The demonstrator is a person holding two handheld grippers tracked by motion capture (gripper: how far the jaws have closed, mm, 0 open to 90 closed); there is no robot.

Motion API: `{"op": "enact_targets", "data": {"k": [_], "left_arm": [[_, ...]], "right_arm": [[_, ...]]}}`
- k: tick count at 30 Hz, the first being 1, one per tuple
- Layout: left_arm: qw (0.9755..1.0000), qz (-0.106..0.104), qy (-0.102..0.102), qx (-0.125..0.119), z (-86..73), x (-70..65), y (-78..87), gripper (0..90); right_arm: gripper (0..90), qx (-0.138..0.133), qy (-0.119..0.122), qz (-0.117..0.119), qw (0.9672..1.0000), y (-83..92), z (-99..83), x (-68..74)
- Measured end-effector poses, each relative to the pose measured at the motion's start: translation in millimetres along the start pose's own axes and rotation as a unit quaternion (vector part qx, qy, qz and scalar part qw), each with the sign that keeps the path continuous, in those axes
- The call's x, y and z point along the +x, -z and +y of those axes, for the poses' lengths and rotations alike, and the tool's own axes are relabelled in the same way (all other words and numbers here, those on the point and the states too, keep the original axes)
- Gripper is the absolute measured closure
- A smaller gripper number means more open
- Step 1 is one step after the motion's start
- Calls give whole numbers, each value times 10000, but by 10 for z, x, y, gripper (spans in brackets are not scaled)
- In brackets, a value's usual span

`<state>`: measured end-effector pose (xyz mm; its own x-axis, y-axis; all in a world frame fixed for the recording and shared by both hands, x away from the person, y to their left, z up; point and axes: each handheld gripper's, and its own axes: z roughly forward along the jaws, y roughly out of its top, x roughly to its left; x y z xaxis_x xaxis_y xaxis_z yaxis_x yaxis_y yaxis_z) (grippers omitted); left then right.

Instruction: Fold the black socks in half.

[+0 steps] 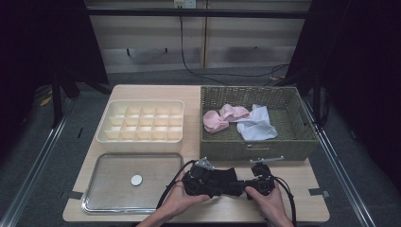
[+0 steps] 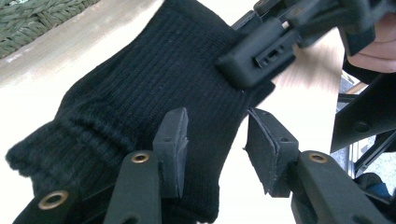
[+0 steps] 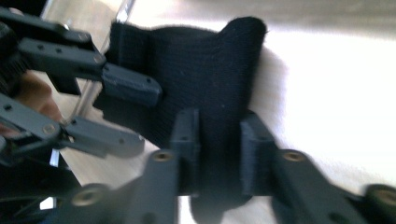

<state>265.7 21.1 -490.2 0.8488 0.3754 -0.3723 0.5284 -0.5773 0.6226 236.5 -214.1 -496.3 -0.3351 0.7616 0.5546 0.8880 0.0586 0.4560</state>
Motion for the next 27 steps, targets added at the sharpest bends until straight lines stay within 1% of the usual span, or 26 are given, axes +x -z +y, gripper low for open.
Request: {"op": "enact_targets", "data": {"k": [3,5,6,7,8,9,10,11,12,13,14,15,16,17,18,19,20,21,22,24,26,27], "left_arm": [[10000,-22,17,-9,0,-1,-4,577],[9999,-54,101,-49,-1,-9,-16,577],[9999,-49,84,-81,-7,-26,-26,578],[9999,-73,55,-42,-3,-41,-29,576],[9999,-99,80,-7,10,-42,-20,556],[9996,-225,173,-31,21,-25,-7,529],[9996,-225,173,-31,21,-25,-7,514],[9994,-237,254,-94,31,-17,23,514],[9987,-355,266,-236,41,-2,96,463],[9987,-355,266,-236,41,-2,96,447],[9978,-395,321,-419,59,35,219,440],[9978,-395,321,-419,59,35,219,437],[9973,-335,360,-554,75,87,329,437],[9962,-222,440,-715,79,152,431,432],[9962,-222,440,-715,79,152,431,433],[9948,-215,574,-807,64,219,481,437],[9948,-176,643,-771,50,262,485,437],[9952,-9,704,-677,3,340,441,437],[9950,-68,776,-620,-17,374,404,428],[9953,-41,803,-545,-38,405,341,410],[9947,-153,855,-549,-44,428,288,381],[9947,-153,855,-549,-44,428,288,398]], "right_arm": [[775,-136,-19,62,9999,44,33,25],[781,-270,-20,100,9996,84,63,48],[785,-309,-5,71,9995,96,78,66],[786,-338,35,51,9994,99,92,76],[788,-326,56,41,9994,102,104,78],[789,-293,61,22,9995,102,113,72],[792,-250,79,-4,9997,101,115,63],[792,-250,79,-4,9997,101,115,63],[797,-208,88,-9,9997,109,113,48],[797,-208,88,-9,9997,109,113,48],[799,-201,114,-19,9997,131,115,30],[799,-201,114,-19,9997,131,115,30],[799,-205,115,-27,9997,142,117,24],[799,-205,146,-60,9997,177,122,6],[799,-212,156,-75,9996,191,122,0],[800,-204,176,-111,9996,210,122,-6],[801,-210,184,-152,9995,224,119,-10],[802,-198,187,-165,9995,232,118,-15],[802,-183,201,-170,9995,242,119,-26],[802,-165,200,-167,9995,253,120,-33],[802,-141,241,-154,9995,253,117,-35],[802,-141,241,-154,9995,253,117,-35]]}}
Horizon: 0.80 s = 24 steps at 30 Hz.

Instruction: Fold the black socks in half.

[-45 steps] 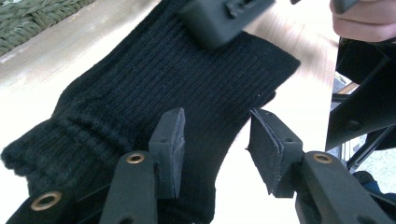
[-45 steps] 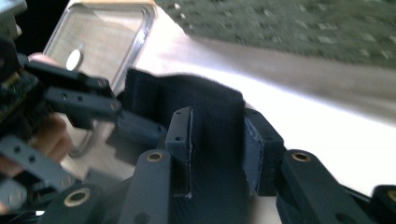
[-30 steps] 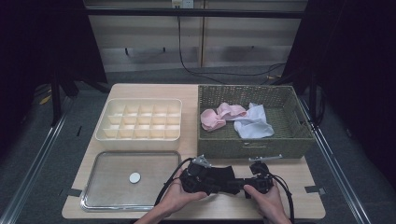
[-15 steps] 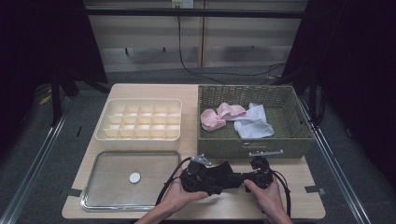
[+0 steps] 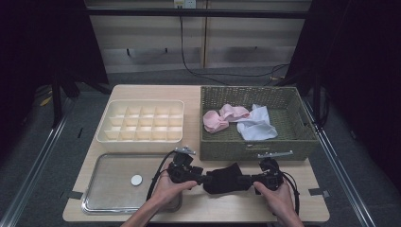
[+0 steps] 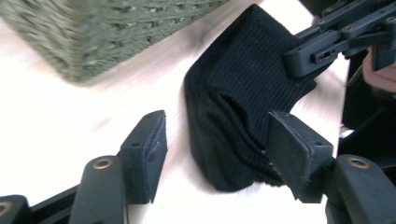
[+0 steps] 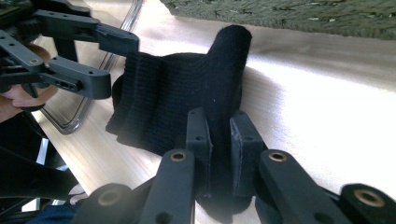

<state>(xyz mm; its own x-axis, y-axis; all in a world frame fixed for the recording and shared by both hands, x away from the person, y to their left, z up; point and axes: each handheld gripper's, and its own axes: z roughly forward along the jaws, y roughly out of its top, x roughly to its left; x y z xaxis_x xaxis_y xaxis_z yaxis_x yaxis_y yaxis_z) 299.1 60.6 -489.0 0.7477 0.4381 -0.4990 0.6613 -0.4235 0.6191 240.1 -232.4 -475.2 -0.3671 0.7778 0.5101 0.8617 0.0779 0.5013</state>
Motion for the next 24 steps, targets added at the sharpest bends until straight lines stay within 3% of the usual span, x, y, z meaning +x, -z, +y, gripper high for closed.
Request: {"op": "enact_targets", "data": {"k": [1,6,8,12,14,22,23,24], "left_arm": [[9999,-103,-33,61,-1,-13,-51,438],[9991,-225,-242,280,-18,-77,-131,663],[9987,-252,-264,348,-22,-95,-139,680],[9976,-539,-143,406,-41,-129,-161,686],[9978,-446,-192,453,-43,-129,-152,688],[9988,-222,-29,441,-55,-119,-188,759],[9992,-78,11,402,-52,-118,-194,761],[9992,-78,11,402,-52,-118,-194,762]], "right_arm": [[801,6,21,22,10000,-4,0,2],[798,-70,53,-19,10000,5,16,20],[797,-85,63,-15,9999,5,25,21],[791,-186,157,-48,9997,13,100,66],[791,-210,204,-27,9996,14,125,104],[776,-225,445,275,9984,-60,137,274],[763,-231,499,316,9980,-70,140,297],[759,-235,507,347,9978,-76,141,310]]}}
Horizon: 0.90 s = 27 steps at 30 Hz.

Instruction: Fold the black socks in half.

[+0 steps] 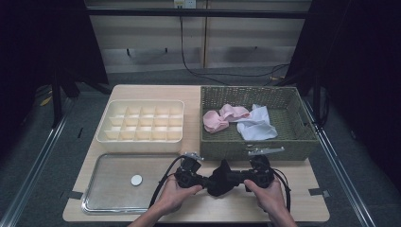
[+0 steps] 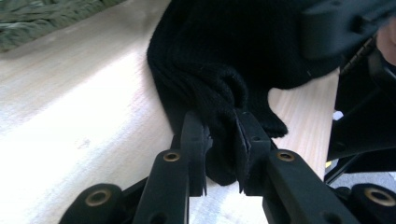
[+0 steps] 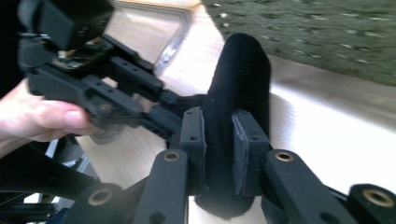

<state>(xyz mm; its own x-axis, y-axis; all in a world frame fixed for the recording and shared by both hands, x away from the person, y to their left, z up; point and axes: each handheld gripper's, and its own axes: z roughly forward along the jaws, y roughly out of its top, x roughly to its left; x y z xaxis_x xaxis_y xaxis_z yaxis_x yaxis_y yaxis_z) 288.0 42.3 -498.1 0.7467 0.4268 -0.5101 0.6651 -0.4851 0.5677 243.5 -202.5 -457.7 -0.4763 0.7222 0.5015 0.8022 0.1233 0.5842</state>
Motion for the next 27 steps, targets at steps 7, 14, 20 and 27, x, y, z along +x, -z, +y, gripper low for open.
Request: {"op": "enact_targets", "data": {"k": [7,14,20,27], "left_arm": [[9999,101,-29,-25,4,-7,-4,765],[9999,165,-16,6,6,-1,-4,765],[10000,69,70,-4,6,32,6,751],[9990,77,382,-199,25,147,200,561]], "right_arm": [[742,102,98,205,9997,-79,-11,96],[679,200,140,378,9990,-196,-105,158],[708,213,149,438,9987,-227,-140,155],[750,262,150,330,9990,-292,-175,124]]}}
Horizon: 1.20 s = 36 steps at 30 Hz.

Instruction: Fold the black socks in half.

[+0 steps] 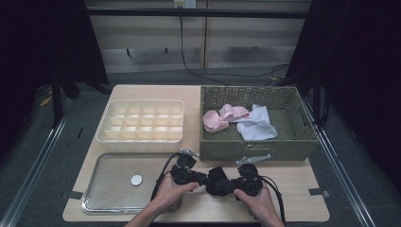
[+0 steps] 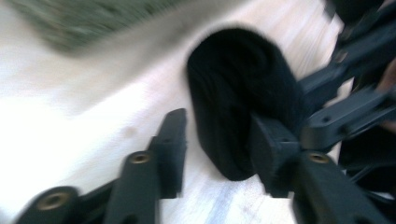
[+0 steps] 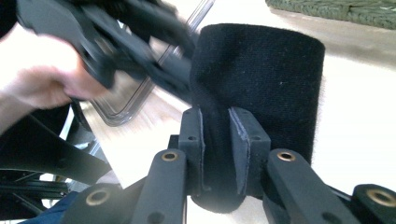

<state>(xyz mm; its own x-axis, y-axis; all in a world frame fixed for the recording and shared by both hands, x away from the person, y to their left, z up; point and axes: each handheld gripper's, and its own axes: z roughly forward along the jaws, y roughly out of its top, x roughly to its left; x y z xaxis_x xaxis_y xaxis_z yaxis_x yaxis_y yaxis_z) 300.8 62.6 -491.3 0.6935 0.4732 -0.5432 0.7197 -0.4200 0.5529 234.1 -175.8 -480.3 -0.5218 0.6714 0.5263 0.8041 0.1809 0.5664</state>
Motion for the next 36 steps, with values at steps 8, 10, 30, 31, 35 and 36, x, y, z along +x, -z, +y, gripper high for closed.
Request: {"op": "enact_targets", "data": {"k": [8,10,30,31,35,36], "left_arm": [[9990,-261,75,-361,83,14,120,425],[9991,-275,71,-309,75,2,71,411],[9995,209,20,-222,58,7,-30,430],[9995,217,23,-222,57,5,-31,430],[9996,191,35,-227,58,8,-25,435],[9996,190,38,-228,58,7,-25,436]], "right_arm": [[761,17,-26,-10,10000,-53,6,-9],[745,16,-2,-23,10000,-52,6,5],[736,-378,-57,338,9987,332,23,-75],[760,-479,-135,223,9985,352,23,-90],[721,-325,-174,-53,9993,290,0,-123],[728,-230,-144,-45,9996,249,-14,-111]]}}
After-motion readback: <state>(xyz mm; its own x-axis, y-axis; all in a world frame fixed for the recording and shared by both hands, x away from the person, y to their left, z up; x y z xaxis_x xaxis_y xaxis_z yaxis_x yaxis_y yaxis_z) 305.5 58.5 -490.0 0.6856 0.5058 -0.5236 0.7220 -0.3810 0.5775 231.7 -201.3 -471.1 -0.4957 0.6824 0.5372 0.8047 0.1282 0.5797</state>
